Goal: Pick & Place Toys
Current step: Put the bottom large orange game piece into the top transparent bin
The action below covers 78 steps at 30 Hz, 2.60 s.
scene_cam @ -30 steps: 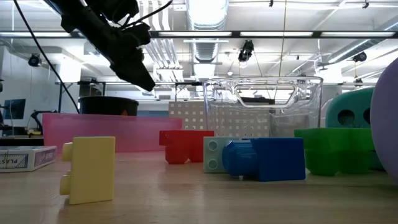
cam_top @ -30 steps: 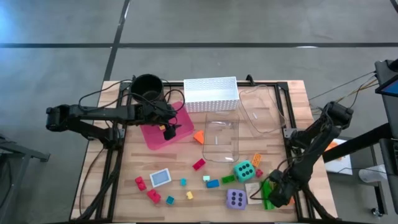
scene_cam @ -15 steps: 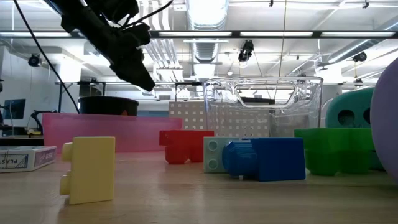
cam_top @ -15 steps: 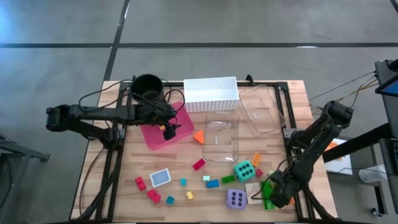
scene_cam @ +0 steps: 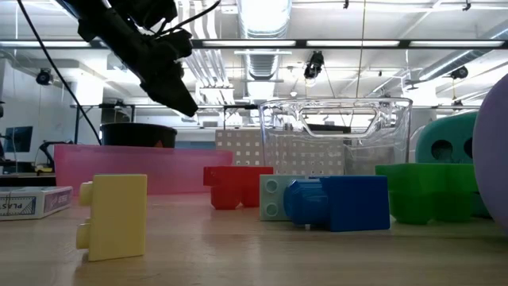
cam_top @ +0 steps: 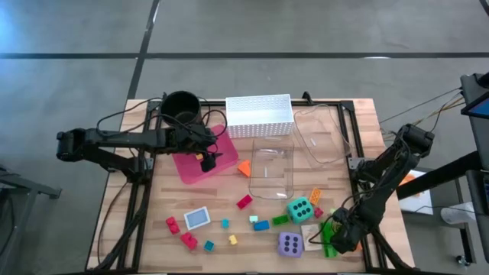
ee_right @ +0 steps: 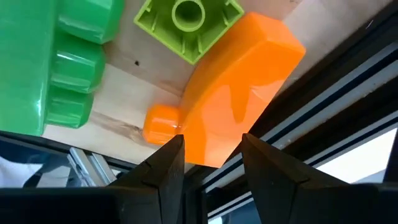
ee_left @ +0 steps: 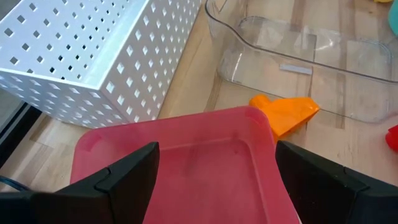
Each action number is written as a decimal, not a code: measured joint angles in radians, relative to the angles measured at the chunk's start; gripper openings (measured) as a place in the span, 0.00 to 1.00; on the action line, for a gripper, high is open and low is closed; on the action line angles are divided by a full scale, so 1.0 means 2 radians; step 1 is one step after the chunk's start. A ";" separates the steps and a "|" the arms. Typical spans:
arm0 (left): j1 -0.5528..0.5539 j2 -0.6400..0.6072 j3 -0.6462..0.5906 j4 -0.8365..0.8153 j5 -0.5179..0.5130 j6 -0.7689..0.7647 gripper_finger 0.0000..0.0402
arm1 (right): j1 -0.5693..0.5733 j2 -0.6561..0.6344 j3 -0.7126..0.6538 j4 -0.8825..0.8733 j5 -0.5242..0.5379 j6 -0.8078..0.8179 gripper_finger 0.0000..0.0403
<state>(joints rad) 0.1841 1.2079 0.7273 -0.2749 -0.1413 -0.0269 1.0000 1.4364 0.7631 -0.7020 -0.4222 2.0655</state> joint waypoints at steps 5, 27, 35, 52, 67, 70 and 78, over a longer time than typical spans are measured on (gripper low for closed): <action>0.000 0.000 0.000 0.000 0.000 0.000 0.81 | 0.006 0.000 0.000 0.002 0.003 0.035 0.40; 0.000 0.000 0.000 0.000 0.000 0.000 0.81 | -0.017 0.017 0.000 -0.023 0.015 0.090 0.74; 0.000 0.000 0.000 -0.002 0.000 0.000 0.81 | -0.045 0.045 0.000 -0.030 -0.048 0.033 0.74; 0.000 0.000 0.000 -0.005 0.000 0.000 0.81 | -0.037 0.090 0.008 -0.017 -0.015 0.033 0.74; 0.000 0.000 0.000 -0.007 0.000 0.000 0.81 | -0.037 0.076 0.025 -0.070 -0.014 -0.008 0.74; 0.000 0.000 0.000 -0.007 0.000 0.000 0.81 | -0.037 0.076 0.021 -0.074 -0.014 -0.012 0.74; 0.000 0.000 0.000 -0.007 0.000 0.000 0.81 | -0.037 0.076 0.016 -0.072 -0.012 -0.013 0.61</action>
<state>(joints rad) 0.1844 1.2079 0.7269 -0.2893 -0.1413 -0.0269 0.9253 1.5875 0.7944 -0.8452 -0.4465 2.0389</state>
